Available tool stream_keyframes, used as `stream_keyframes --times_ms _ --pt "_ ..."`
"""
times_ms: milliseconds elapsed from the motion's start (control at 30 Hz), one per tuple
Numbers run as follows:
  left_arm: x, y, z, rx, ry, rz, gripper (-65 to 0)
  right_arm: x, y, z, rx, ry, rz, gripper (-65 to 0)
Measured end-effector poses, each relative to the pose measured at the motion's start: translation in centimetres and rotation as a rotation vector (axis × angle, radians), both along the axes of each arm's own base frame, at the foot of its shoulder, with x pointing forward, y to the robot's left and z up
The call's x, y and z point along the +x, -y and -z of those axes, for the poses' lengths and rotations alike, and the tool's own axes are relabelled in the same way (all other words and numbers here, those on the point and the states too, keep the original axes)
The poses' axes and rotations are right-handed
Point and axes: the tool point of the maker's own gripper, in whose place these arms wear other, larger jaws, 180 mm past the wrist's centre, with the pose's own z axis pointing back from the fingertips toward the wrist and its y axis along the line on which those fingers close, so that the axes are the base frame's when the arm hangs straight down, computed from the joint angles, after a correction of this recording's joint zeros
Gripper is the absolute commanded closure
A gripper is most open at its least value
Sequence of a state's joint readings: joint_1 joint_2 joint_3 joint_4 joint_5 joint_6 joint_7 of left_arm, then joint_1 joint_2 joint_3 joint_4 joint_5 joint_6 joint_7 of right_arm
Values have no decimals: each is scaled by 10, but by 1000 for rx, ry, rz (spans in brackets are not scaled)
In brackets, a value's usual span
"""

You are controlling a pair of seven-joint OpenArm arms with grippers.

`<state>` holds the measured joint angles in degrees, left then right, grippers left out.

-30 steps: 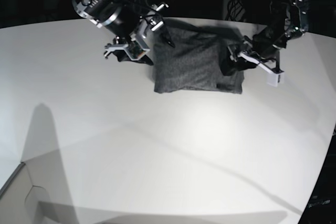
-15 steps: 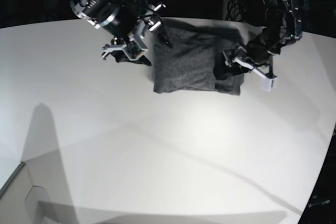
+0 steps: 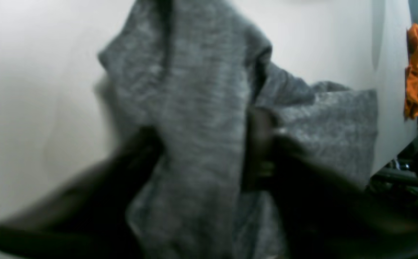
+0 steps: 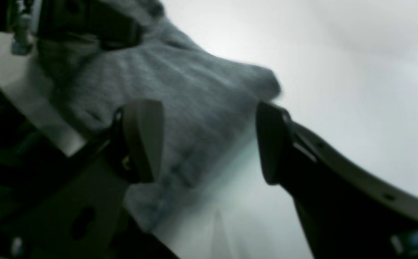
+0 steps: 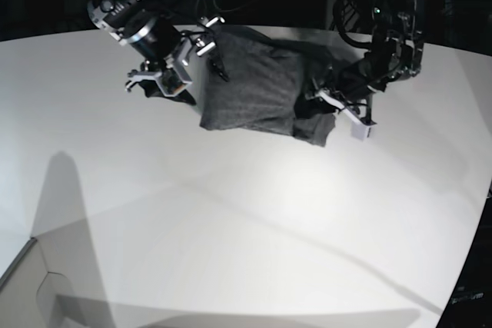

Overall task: Layout the t-shirt on the table in an organized manner, then fold the t-shirt properly
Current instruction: 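Press and tuck the bundle end with the left gripper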

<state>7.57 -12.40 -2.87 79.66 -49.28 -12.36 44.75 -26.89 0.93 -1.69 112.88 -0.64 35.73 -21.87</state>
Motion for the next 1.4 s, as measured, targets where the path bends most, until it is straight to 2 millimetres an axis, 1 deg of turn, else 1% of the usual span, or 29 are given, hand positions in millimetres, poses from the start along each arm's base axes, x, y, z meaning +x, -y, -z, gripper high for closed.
stream_keyframes --times_ms 67,100,233,333,400,467,600,667,733,833,933,1033,1133,1267,1400 --pt "3 9 1 0 0 36 -28 2 9 0 -12 3 23 -407" --pt "4 17 2 2 0 69 0 3 13 0 -17 4 34 -407" --pt "8 52 1 56 21 259 -5 6 37 2 -47 2 96 -407" --pt "14 69 -1 154 69 400 -2 7 57 3 -76 2 144 -407" --pt "21 78 -3 221 105 480 -2 8 69 4 -86 -1 181 -407" --pt "30 86 -7 309 150 570 -2 9 86 3 -96 2 238 -407" --pt "55 97 -18 489 262 707 -2 6 115 4 -121 -6 336 -407" --pt "66 106 -25 575 340 792 -2 3 128 4 -129 -11 385 -407" --pt "73 115 -31 631 402 859 -2 1 139 5 -132 -15 428 -407" --pt "80 128 -28 712 452 952 -2 -4 152 5 -143 -20 473 -407" --pt "89 145 -27 796 516 1063 -2 -8 161 6 -145 -27 517 -407" --pt "87 165 -25 809 598 1154 -2 -15 171 8 -148 -41 563 -407" --pt "86 175 -21 828 614 1198 -2 -20 179 9 -161 -49 583 -407" --pt "87 180 -21 839 625 1208 -11 -30 178 14 -162 -74 589 -407" --pt "89 180 -24 838 629 1201 -65 -28 179 12 -161 -67 590 -407"
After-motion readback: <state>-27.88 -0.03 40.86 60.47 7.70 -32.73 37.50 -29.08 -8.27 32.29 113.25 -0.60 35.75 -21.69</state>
